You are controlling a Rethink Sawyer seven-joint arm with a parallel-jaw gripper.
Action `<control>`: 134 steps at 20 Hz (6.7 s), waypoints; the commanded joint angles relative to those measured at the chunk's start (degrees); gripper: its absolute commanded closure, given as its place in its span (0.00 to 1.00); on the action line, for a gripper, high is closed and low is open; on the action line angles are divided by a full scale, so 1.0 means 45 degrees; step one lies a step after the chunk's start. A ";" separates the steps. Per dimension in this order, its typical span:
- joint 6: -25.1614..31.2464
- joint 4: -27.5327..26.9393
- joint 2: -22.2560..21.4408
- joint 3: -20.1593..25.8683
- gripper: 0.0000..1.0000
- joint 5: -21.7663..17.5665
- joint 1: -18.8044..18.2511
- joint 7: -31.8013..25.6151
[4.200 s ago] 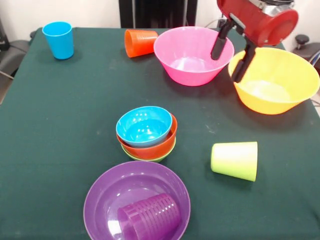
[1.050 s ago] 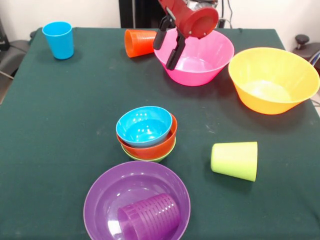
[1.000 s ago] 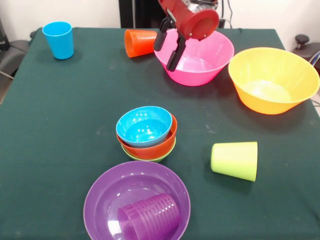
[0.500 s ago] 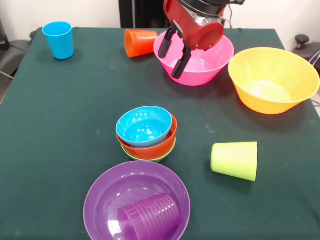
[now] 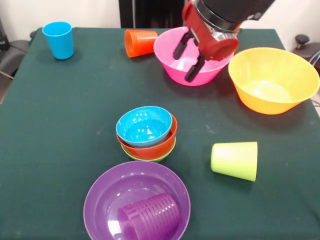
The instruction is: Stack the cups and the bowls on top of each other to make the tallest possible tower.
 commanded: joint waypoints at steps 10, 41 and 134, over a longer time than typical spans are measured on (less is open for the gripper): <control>0.1381 -0.0108 0.0619 0.1458 0.00 0.0826 0.0203 0.4749; -0.1854 0.1222 0.0708 0.2526 0.00 0.0778 0.0223 0.4234; -1.0844 1.1369 -0.6657 1.2788 0.00 -0.9287 -0.8844 -1.0414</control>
